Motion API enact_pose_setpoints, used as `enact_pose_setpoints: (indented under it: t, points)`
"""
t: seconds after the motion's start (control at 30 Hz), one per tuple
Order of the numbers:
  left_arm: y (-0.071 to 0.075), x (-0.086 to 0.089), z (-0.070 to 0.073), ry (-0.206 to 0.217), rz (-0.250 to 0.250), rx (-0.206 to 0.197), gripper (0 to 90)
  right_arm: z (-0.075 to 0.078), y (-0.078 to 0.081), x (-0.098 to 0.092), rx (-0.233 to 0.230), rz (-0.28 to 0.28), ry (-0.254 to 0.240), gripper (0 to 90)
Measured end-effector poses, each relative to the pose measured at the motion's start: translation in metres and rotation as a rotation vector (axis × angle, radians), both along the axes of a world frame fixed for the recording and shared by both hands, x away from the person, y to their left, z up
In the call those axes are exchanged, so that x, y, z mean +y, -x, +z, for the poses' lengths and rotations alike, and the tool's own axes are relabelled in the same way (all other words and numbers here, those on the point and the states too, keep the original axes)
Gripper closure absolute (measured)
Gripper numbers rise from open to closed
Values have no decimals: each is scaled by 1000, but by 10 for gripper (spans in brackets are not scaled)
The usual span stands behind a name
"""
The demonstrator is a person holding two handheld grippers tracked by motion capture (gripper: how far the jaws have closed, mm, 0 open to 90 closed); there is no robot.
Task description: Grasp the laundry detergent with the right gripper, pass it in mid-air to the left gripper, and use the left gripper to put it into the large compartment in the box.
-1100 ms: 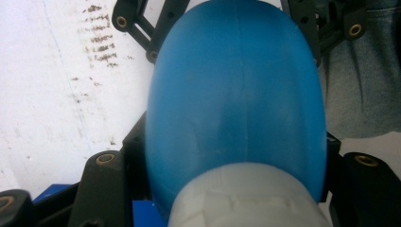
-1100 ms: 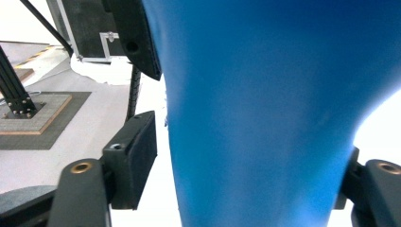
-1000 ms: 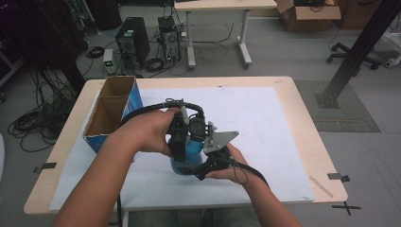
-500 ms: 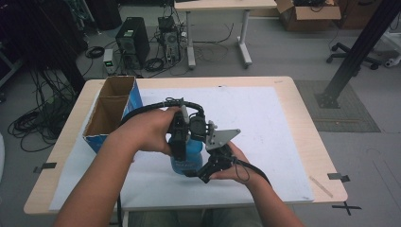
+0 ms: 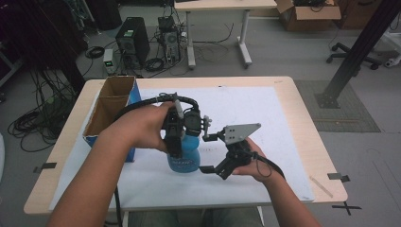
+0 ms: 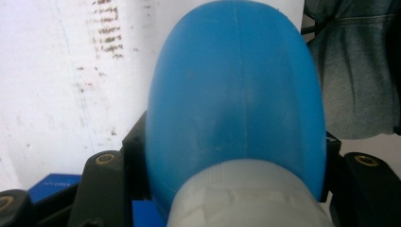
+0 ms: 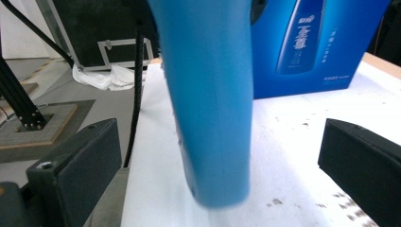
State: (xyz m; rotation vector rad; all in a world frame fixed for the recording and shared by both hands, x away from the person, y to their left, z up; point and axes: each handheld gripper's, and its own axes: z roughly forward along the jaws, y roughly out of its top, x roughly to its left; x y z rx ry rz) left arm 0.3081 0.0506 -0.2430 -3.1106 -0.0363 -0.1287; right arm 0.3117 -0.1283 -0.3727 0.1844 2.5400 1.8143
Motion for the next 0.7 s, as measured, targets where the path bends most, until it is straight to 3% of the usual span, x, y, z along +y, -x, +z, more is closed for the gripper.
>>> enact_pose_setpoints:
  t: [0.23, 0.33, 0.37, 0.53, 0.6, 0.7]
  points:
    - [-7, 6, 9, -5, 88, 15, 390, 16, -1, -27, -23, -32, 47, 5]
    - [-13, 10, 16, -17, 170, 35, 390, 24, -4, -43, -35, -57, 94, 5]
    - [-13, 10, 16, -17, 170, 35, 390, 26, -5, -47, -37, -62, 107, 5]
    - [-19, 16, 29, -3, 286, 45, 390, 32, -9, -61, -45, -87, 179, 7]
    - [-20, 17, 31, -3, 303, 45, 390, 33, -11, -66, -40, -101, 207, 8]
    - [-25, 21, 41, 9, 393, 50, 390, 35, -15, -73, -40, -116, 246, 9]
